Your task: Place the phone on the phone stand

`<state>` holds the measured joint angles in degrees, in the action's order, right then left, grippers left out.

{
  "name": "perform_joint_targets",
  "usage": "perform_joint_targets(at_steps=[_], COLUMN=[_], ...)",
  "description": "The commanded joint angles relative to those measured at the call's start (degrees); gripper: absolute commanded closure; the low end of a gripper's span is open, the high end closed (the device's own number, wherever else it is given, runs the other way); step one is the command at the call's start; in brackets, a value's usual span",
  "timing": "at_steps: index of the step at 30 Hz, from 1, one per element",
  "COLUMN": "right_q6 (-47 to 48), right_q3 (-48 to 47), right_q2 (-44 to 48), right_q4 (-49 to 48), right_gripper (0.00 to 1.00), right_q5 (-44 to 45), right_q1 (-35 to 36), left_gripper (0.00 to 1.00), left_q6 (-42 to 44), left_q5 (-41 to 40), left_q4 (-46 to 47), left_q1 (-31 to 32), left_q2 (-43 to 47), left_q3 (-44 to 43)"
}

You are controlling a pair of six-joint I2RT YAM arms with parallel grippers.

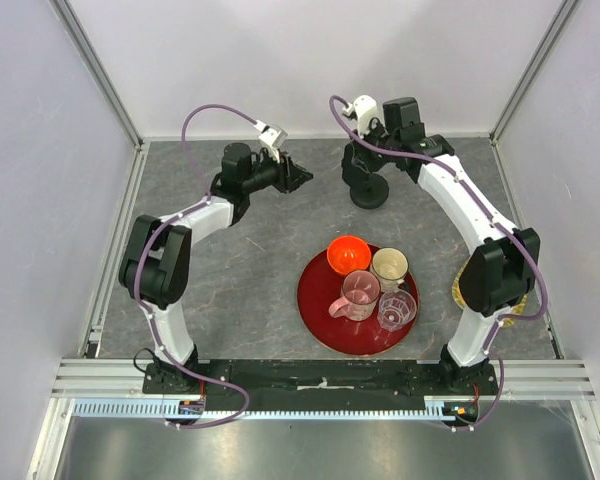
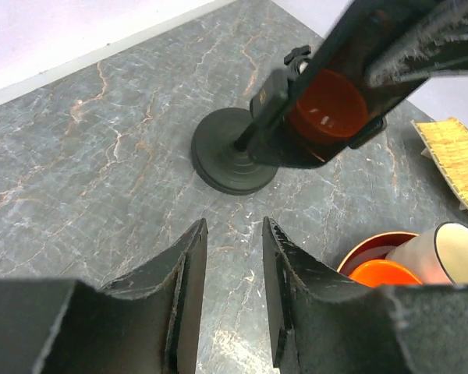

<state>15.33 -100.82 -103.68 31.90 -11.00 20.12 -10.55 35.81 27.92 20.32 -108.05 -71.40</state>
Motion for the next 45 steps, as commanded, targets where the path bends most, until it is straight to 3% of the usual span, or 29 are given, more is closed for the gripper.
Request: perform_joint_targets(at_steps=[1,4,8,10,12,19,21,25,27,33,37,42,45], right_q6=[12.8,16.2,13.8,12.0,10.9,12.7,13.1,13.1,13.8,14.8,14.9,14.9,14.9], right_q3=[1.3,-1.6,-9.5,-11.9,-12.5,-11.2,-11.1,-11.7,-11.9,-12.7,-12.9,-13.1,-13.0], right_q2=[2.2,0.9,-2.6,-3.5,-4.8,-5.2,-5.2,-6.0,-6.1,-6.5,-6.7,-6.8,-6.6], right_q4=[0.2,1.9,4.0,3.5,3.5,3.6,3.6,4.0,4.6,5.6,5.9,6.1,6.2], right_gripper=[1.0,1.0,1.0,1.0,1.0,1.0,1.0,1.0,1.0,1.0,1.0,1.0,1.0], right_q5=[-22.5,-26.8,-32.7,-37.1,-40.1,-38.9,-38.5,-37.8,-38.2,-38.5,-38.6,-38.5,-38.3], right_q1=[0.9,-0.2,-1.9,-3.1,-3.3,-3.6,-3.7,-3.6,-3.6,-3.6,-3.5,-3.6,-3.6], left_gripper=[0.59,0.59,0.6,0.56,0.43,0.44,0.31,0.24,0.23,0.2,0.25,0.25,0.28], left_q6=[-2.5,-5.5,-6.5,-5.7,-4.1,-1.3,-0.3,1.6,-0.2,-15.6,-15.0,-24.4,-24.6], left_q5=[5.1,8.2,12.1,15.9,20.0,32.5,34.1,33.9,37.9,44.8,46.7,48.7,48.7], left_q4=[7.1,9.2,11.4,10.9,6.7,3.9,2.3,1.9,2.0,19.4,19.9,30.0,28.9], left_q1=[-2.6,-3.8,-4.1,-4.1,-4.1,-6.3,-6.3,-6.2,-6.2,-5.3,-4.1,-3.2,-2.6], left_q2=[4.5,3.4,2.9,2.9,2.1,-2.2,-3.5,-8.5,-13.3,-21.6,-22.0,-23.8,-25.3], left_q3=[2.6,2.1,2.2,1.4,-0.3,-5.3,-7.9,-13.4,-19.2,-24.6,-24.6,-25.6,-27.3])
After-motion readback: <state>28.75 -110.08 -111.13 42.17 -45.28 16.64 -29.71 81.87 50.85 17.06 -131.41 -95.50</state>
